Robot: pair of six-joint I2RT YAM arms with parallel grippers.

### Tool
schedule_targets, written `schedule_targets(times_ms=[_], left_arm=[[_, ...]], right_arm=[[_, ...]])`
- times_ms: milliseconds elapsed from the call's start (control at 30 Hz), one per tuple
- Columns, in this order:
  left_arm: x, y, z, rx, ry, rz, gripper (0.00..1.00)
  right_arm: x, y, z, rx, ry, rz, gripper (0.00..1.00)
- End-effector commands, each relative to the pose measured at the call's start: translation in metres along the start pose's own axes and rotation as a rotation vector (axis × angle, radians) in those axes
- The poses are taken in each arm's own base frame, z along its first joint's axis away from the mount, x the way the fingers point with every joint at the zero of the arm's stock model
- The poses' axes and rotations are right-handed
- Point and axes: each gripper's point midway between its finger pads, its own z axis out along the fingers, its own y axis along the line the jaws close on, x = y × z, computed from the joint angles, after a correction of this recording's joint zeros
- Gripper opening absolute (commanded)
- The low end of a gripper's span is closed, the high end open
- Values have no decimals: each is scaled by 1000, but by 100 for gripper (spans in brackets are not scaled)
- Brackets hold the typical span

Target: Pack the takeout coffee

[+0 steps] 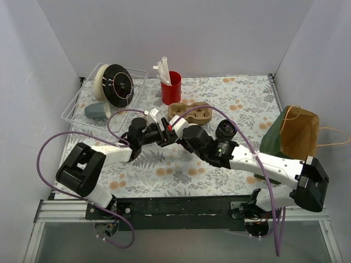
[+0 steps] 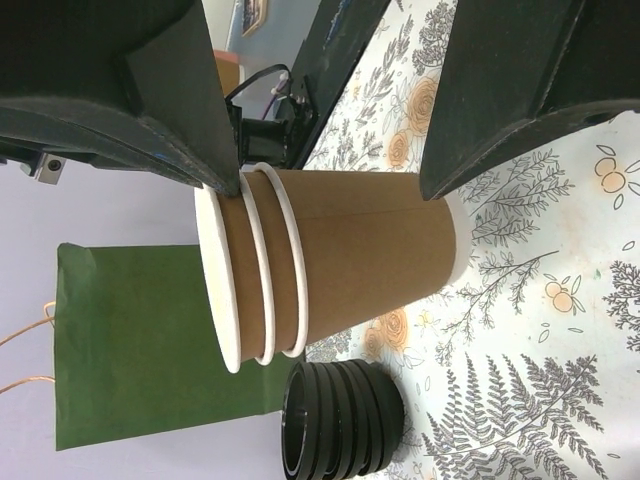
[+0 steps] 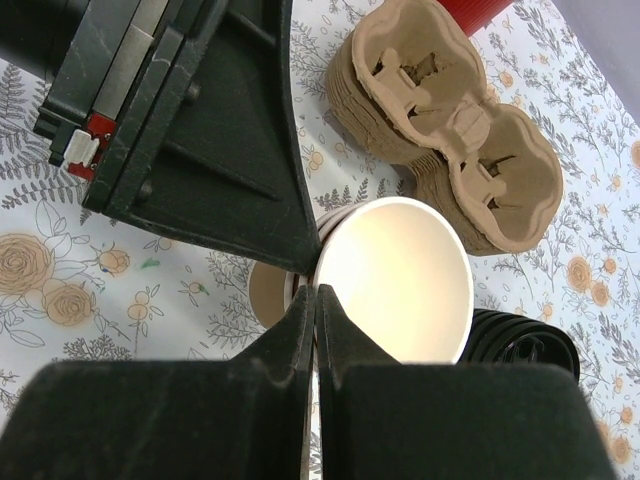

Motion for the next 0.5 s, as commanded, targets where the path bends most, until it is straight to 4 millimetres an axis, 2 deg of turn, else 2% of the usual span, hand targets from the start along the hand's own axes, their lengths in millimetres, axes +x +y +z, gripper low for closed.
schedule_targets(times_ms=[0,233,467], left_arm=[[3,12,6,-41,-1,17,72],[13,17,7,-51,11,24,71],[16,11,6,-35,21,29,71]], right_arm=[[-18,-3,-1,24,-62,26,1],[-14,-6,-1,44,-63,30,1],[-3,-7,1,63,-46,24,1]])
